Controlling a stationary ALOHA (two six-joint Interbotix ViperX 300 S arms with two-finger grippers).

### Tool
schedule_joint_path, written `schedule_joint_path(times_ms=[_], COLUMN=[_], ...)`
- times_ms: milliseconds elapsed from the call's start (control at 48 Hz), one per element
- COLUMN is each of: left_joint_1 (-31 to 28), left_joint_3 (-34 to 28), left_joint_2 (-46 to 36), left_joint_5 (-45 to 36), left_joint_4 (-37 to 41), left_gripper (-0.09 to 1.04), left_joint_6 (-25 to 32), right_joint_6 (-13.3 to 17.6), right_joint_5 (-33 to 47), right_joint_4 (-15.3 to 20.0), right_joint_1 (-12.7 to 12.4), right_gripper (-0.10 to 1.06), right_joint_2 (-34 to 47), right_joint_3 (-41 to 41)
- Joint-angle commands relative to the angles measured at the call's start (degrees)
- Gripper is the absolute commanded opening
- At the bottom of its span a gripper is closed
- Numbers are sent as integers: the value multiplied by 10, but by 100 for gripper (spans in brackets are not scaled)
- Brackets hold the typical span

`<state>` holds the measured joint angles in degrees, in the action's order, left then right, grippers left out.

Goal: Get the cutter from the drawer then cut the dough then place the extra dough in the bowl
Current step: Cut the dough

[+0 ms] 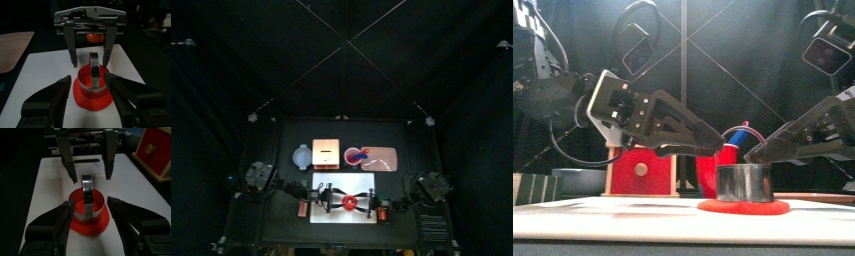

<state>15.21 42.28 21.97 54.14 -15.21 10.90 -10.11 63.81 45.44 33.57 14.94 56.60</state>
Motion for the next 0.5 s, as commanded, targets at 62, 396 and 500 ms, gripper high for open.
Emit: schedule_joint_path(times_ms=[62, 396, 500], left_joint_1=[4, 7, 7], left_joint_3=[-22, -25, -23], left_joint_2=[-16, -12, -11], left_joint_5=[2, -8, -10], left_joint_4=[3, 0, -1], left_gripper=[90, 89, 89], left_joint_6=[-2, 0, -1], right_joint_6=[2, -3, -3], right_joint_5=[1, -21, -23], right_joint_4=[4, 1, 2], right_joint_1=[3, 3, 1], right_gripper=[88, 88, 87], right_joint_2=[-43, -43, -42], right_joint_3=[-3, 0, 0])
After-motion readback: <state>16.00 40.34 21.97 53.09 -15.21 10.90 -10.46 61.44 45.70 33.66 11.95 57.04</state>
